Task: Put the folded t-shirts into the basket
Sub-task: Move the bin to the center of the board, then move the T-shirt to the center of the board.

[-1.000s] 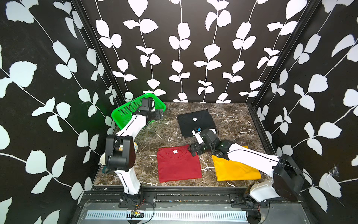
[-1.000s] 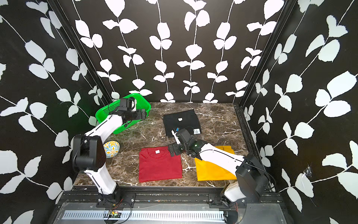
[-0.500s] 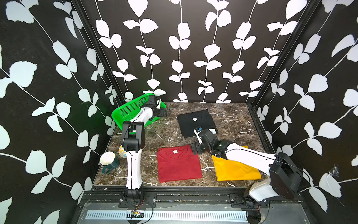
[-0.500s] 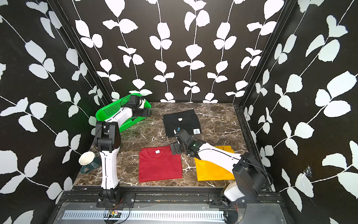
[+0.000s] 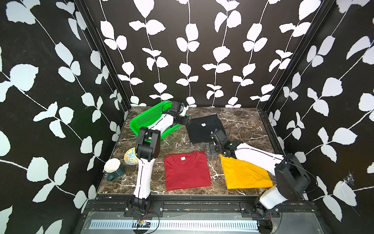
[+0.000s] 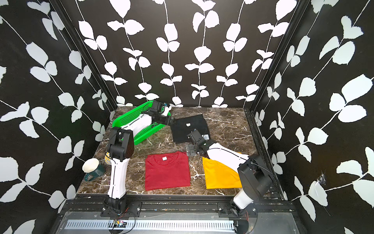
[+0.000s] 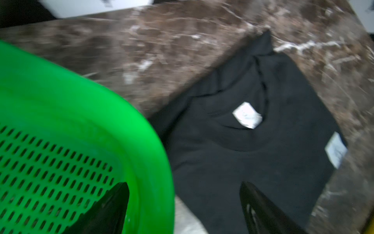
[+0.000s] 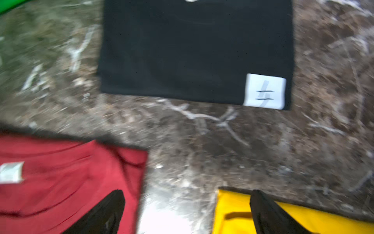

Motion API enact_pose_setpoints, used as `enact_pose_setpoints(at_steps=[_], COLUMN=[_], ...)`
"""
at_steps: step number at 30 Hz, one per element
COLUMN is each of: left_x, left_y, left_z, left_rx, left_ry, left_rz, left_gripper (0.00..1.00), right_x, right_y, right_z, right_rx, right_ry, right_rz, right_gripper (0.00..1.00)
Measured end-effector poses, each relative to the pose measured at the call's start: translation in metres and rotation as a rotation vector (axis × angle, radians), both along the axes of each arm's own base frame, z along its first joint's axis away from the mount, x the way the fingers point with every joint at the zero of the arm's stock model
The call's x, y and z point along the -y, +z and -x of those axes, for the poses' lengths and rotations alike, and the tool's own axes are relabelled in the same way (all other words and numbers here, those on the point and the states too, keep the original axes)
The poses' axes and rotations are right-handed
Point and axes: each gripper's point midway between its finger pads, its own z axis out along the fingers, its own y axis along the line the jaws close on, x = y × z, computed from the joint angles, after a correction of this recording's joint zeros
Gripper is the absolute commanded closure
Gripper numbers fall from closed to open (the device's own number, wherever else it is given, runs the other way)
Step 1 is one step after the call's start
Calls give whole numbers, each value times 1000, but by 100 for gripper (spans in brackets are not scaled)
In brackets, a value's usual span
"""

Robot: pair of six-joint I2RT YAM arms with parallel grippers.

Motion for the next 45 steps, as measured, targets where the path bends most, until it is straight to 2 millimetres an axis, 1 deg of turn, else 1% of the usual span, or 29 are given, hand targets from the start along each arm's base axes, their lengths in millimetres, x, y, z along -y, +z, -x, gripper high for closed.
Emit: enact_pose_setpoints(at_steps=[3,6,7,9,11,13,16,19,22,24,25,27,28,29,32,33,36,40,42,44,45], left_x=[26,37,39,40,37,35,28,23,21,20,19,19,18,18,18,19,22,33,42,55,61], left_y=[-2,-6,-10,-18,-28,-30,-26,-18,-12,-13,-14,-15,-16,-16,-17,-18,-20,-20,-21,-24,-26], left_z=[16,26,30,37,46,55,67,74,73,71,72,72,72,72,71,71,74,80,83,86,88], left_rx=[10,29,32,28,18,11,15,35,62,74,76,79,80,82,91,92,92,101,104,108,111], left_ry=[-82,-138,-155,-179,-207,-223,-239,-252,-257,-256,-257,-260,-260,-259,-255,-255,-263,-284,-301,-326,-338], left_rz=[-21,-63,-79,-106,-137,-150,-166,-179,-201,-216,-224,-236,-240,-245,-254,-256,-261,-261,-260,-259,-260], left_gripper=[14,14,16,16,17,17,17,17,17,17,17,17,17,17,17,17,17,17,18,18,18], right_x=[26,45,48,47,40,38,39,47,60,72,74,84,91,98,125,134,166,211,229,242,246], right_y=[-2,2,4,10,15,12,2,-18,-44,-61,-62,-59,-60,-61,-64,-64,-63,-64,-64,-65,-65], right_z=[-13,-23,-26,-33,-50,-66,-92,-108,-114,-113,-116,-120,-121,-122,-120,-117,-100,-69,-58,-50,-48], right_rx=[-58,-92,-99,-103,-96,-99,-104,-124,-170,-211,-213,-204,-210,-216,-216,-216,-230,-269,-283,-294,-296], right_ry=[-98,-168,-182,-191,-194,-206,-225,-242,-259,-273,-279,-302,-320,-337,-430,-465,-575,-703,-753,-792,-802], right_rz=[-58,-116,-130,-141,-139,-109,-39,51,130,170,166,179,180,177,150,136,114,99,82,55,45], right_gripper=[1,1,1,1,3,6,7,7,8,8,7,7,12,15,19,18,16,15,15,14,14])
